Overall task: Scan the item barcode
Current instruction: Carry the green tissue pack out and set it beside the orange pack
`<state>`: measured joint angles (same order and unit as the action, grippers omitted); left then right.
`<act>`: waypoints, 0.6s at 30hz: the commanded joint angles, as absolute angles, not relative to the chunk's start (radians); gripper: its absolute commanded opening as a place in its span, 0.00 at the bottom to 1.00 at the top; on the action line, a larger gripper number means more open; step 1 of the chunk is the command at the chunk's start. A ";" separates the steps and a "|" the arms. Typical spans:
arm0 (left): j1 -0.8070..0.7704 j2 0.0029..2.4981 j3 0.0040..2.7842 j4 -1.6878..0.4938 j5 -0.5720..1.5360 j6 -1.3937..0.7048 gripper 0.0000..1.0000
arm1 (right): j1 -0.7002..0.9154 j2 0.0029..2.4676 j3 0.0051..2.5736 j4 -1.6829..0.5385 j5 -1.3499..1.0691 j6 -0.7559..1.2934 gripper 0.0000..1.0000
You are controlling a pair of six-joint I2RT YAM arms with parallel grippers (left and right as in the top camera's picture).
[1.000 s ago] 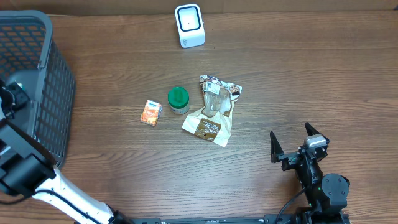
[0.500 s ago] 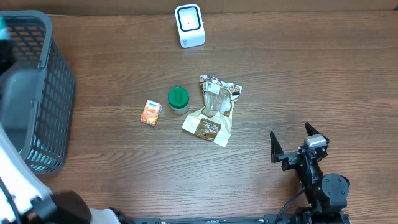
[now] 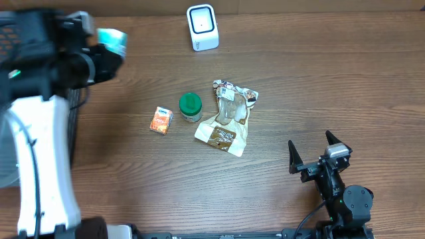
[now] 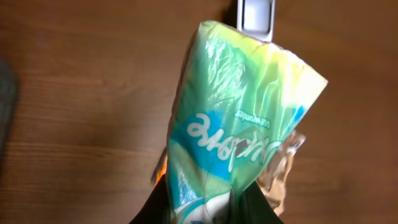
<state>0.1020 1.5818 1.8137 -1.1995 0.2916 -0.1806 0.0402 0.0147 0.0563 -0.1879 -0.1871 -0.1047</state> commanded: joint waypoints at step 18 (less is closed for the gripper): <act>-0.172 2.143 1.803 -1.306 0.157 -0.164 0.25 | 0.044 0.003 0.057 -0.184 -0.192 -0.106 1.00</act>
<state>-0.1642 2.1304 1.8050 -1.2964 0.1688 -0.1761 0.0402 0.0147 0.0563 -0.1879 -0.1871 -0.1047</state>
